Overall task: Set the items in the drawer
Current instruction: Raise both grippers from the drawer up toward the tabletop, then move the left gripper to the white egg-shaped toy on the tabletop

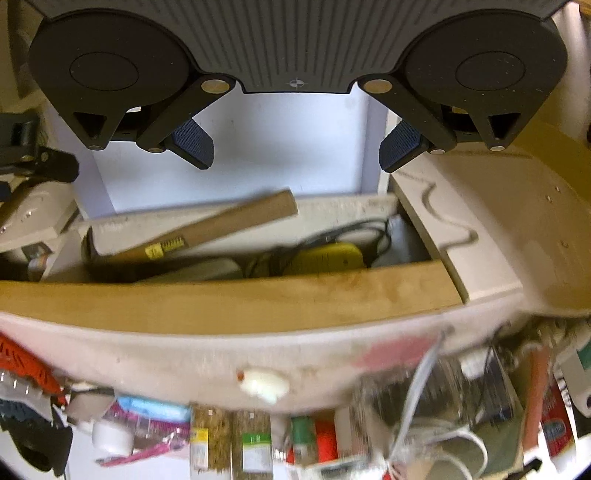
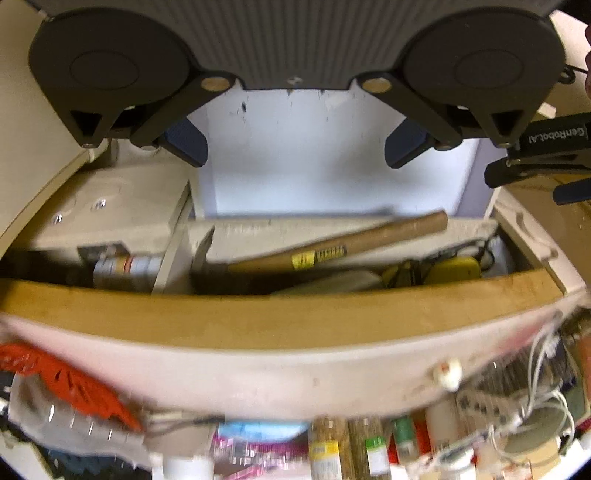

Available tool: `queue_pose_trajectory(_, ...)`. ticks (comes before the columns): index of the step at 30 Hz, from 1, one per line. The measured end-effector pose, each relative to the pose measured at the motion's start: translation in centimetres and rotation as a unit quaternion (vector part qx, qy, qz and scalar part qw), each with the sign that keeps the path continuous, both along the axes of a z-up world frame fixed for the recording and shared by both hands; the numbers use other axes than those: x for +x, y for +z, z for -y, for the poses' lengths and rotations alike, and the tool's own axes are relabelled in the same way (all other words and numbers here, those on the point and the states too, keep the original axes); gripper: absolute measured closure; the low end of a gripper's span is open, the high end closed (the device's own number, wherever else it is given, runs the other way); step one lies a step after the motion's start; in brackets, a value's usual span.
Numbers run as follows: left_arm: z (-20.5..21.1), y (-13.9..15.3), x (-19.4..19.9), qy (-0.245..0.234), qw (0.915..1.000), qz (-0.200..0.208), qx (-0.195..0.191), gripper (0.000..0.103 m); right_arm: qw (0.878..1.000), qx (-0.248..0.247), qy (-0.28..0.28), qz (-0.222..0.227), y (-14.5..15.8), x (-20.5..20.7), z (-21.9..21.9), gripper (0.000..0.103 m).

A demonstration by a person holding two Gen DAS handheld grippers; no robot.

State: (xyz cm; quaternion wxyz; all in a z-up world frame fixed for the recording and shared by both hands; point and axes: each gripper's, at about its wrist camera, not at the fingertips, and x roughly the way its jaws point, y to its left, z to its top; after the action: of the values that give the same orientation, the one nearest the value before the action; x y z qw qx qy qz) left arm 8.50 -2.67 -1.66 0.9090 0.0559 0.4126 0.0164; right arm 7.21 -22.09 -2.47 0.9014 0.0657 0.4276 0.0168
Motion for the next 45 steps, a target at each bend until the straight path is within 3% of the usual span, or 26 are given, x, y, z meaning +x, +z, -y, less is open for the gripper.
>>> queue_pose_trajectory(13,-0.2,3.4,0.0,-0.009,0.9965,0.083,-0.001,0.004,0.991,-0.047,0.019,0.123,4.1,-0.5,-0.1,0.000)
queue_pose_trajectory(25,-0.3,6.1,-0.4,-0.020,0.9876,0.155,-0.018,0.004,0.971,-0.064,0.025,0.230,7.4,-2.1,-0.2,0.001)
queue_pose_trajectory(32,-0.2,7.4,-0.7,-0.024,0.9800,0.196,-0.028,0.004,0.966,-0.068,0.027,0.247,8.0,-2.2,-0.4,0.000)
queue_pose_trajectory(45,0.0,6.6,0.8,-0.051,0.9754,0.213,-0.027,0.004,0.963,-0.072,0.034,0.256,8.2,-2.5,-0.7,0.000)
